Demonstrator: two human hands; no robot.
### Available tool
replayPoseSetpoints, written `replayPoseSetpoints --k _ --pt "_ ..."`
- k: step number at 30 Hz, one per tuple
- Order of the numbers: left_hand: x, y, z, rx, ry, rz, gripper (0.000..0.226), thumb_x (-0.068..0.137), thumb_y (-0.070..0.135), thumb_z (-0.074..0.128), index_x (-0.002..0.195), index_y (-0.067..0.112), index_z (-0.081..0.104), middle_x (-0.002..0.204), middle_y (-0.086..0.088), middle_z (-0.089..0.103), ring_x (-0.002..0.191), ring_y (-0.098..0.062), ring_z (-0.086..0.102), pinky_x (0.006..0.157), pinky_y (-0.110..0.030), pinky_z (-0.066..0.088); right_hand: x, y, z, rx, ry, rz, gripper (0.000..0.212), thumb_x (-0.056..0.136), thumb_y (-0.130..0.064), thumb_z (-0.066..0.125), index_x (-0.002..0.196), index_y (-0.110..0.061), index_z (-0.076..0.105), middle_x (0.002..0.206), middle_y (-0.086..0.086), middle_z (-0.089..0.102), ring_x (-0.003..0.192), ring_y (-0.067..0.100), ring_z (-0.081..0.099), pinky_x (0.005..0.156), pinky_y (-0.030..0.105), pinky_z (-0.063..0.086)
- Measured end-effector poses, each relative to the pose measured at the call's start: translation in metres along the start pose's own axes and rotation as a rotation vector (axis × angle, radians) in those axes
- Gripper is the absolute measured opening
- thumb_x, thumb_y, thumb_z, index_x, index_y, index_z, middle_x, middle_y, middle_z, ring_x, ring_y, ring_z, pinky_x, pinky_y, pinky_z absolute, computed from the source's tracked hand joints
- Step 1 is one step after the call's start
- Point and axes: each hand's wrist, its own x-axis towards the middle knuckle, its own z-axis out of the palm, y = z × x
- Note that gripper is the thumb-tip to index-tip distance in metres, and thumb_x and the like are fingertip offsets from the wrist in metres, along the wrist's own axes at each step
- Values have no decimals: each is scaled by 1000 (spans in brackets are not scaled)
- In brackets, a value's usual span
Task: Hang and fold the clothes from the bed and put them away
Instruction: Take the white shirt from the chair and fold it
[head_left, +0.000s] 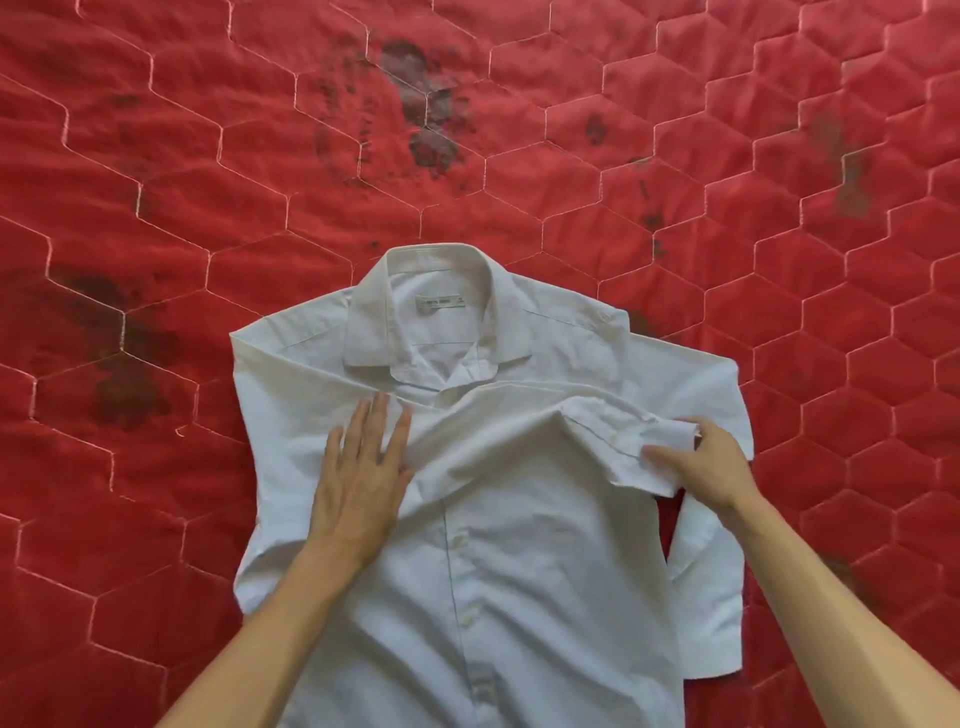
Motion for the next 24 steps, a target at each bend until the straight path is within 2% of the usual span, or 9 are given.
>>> replayPoseSetpoints --k 4,7,9,11,13,16,17,21,24 --pt "1 1 6 40 -34 -38 89 88 45 64 156 7 22 164 -17 14 150 -33 18 112 -58 28 7 18 -27 136 93 -40 40 78 -12 81 113 -10 63 97 3 70 86 18 67 76 34 54" --pt "0 0 8 69 -46 -78 90 93 64 38 157 5 15 165 -15 8 152 -32 14 112 -61 24 13 28 -47 153 110 -105 38 85 -9 75 120 -11 61 89 -4 68 80 3 63 68 23 49" --pt "0 3 7 72 -78 -117 95 89 70 24 157 5 11 166 -14 3 152 -31 10 114 -61 20 19 41 -51 158 194 -114 35 87 -8 72 120 -11 61 97 1 71 86 7 64 79 28 52" --pt "1 12 5 56 -80 -140 98 88 74 21 157 6 7 166 -15 -3 153 -32 3 116 -61 15 20 65 -52 161 305 -54 34 88 -11 70 121 -10 61 107 6 70 96 16 65 91 33 50" --pt "2 27 0 34 -60 -133 98 87 71 25 158 6 8 165 -17 -5 153 -34 1 117 -60 13 14 96 -45 84 342 71 45 86 -23 74 125 -7 58 117 13 67 106 26 62 92 34 46" --pt "2 66 -7 -8 -15 9 87 89 57 34 157 7 15 165 -18 2 152 -35 7 117 -57 18 -13 149 -24 8 153 243 77 74 -44 83 131 -5 51 120 14 62 113 33 59 92 42 47" --pt "1 82 -7 -19 -9 68 83 90 52 36 157 7 18 165 -19 5 152 -35 10 117 -56 20 -24 164 -16 -26 87 272 79 70 -49 84 128 -7 51 115 11 62 110 32 59 90 42 49" --pt "-4 156 -8 -38 4 247 73 87 28 64 151 4 35 159 -23 25 147 -37 27 113 -57 34 -55 206 -1 23 -82 322 39 72 -45 79 98 -18 67 96 1 70 96 26 66 84 43 55" --pt "-4 211 -7 -72 -44 309 71 83 20 71 147 5 42 154 -22 36 144 -37 35 110 -55 40 -55 222 -22 66 21 260 24 81 -35 73 86 -13 66 86 5 70 86 30 65 78 44 54"
